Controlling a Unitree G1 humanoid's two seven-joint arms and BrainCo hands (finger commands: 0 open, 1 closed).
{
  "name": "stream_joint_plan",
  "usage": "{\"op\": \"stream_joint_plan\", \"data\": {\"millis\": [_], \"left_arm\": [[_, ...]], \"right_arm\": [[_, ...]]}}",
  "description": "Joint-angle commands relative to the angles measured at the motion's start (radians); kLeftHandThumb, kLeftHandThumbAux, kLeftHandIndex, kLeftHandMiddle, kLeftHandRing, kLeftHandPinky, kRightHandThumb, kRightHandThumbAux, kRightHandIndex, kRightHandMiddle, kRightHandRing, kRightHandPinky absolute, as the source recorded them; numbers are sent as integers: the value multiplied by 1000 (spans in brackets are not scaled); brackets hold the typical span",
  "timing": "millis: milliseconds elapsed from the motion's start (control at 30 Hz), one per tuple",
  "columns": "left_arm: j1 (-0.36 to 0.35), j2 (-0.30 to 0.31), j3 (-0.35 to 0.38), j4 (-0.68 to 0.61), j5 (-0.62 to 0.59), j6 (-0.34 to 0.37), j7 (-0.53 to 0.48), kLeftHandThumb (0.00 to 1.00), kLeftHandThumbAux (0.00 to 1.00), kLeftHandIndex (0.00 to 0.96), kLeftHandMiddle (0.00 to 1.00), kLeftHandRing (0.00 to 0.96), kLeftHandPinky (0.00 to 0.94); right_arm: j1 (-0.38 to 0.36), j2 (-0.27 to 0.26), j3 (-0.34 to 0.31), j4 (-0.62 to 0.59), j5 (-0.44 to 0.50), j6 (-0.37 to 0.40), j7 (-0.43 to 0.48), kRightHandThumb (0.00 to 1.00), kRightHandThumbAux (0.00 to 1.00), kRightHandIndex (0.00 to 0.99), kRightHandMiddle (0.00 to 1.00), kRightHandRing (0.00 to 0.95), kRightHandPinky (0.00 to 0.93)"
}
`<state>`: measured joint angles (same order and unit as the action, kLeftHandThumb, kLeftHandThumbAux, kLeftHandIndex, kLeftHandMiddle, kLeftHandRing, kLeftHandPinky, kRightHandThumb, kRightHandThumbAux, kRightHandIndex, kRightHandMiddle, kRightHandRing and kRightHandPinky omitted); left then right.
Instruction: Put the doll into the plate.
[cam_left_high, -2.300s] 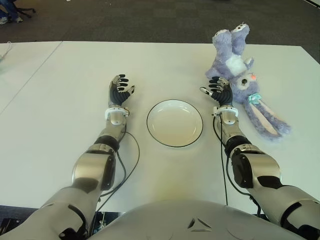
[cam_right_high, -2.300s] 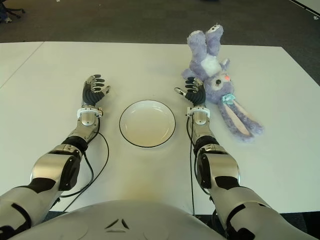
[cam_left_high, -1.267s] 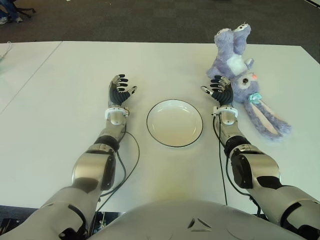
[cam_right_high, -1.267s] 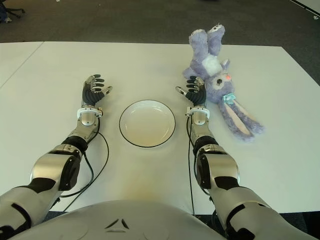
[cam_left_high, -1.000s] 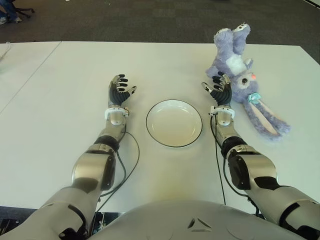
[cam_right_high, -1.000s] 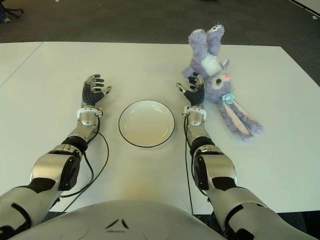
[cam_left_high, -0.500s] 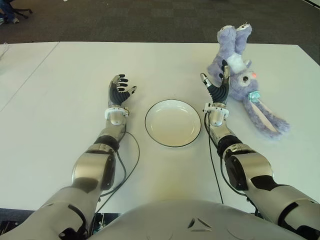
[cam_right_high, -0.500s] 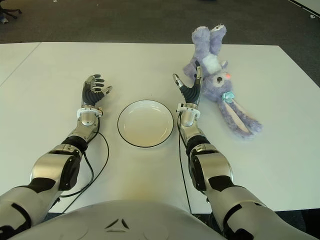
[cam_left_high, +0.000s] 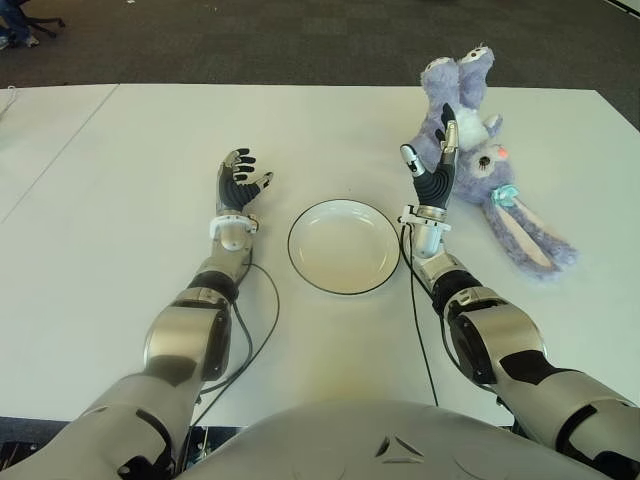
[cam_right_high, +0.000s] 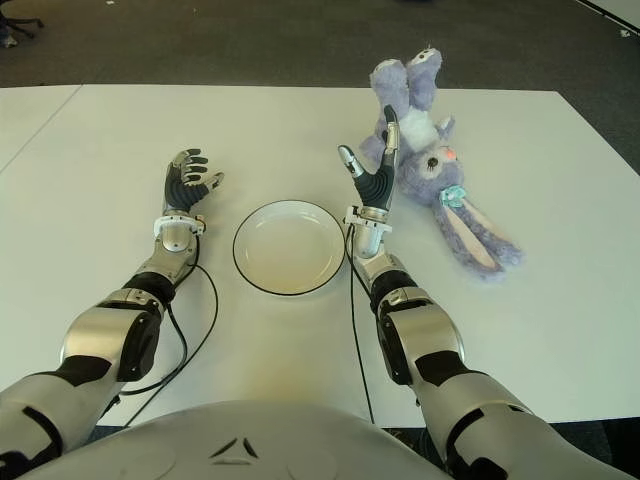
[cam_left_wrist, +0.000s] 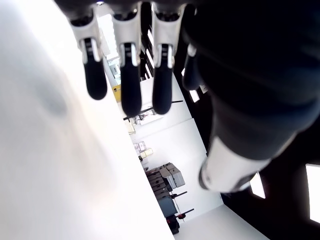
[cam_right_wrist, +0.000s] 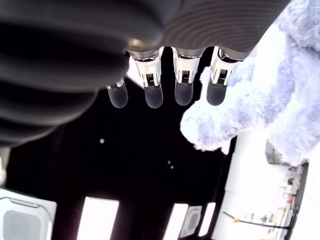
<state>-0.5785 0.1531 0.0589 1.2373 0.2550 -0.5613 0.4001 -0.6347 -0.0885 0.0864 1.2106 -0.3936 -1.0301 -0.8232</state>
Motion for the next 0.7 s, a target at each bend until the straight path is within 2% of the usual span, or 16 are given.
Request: {"op": "stream_joint_plan", "data": {"millis": [33, 367, 500, 567, 700], "left_arm": [[193, -68, -15, 124, 6, 105, -28, 149, 818, 244, 333, 339, 321], [194, -63, -17, 124, 9, 102, -34, 128, 806, 241, 331, 342, 323], [193, -62, -18, 125, 10, 104, -33, 124, 804, 238, 330, 341, 323], [192, -62, -20, 125, 12, 105, -33, 125, 806, 238, 331, 341, 322], [190, -61, -22, 126, 14, 110, -33, 127, 806, 240, 333, 339, 308]], "right_arm": [[123, 24, 12, 79, -2, -33, 35, 87, 335, 0, 0, 0, 10], [115, 40, -27, 86, 60, -57, 120, 109, 359, 0, 0, 0, 12], [29, 48, -60, 82, 95, -33, 152, 123, 381, 0, 0, 0, 23], [-26, 47, -64, 72, 86, -28, 127, 129, 402, 0, 0, 0, 27], [-59, 49, -64, 69, 73, -25, 103, 137, 430, 7, 4, 1, 35]]}}
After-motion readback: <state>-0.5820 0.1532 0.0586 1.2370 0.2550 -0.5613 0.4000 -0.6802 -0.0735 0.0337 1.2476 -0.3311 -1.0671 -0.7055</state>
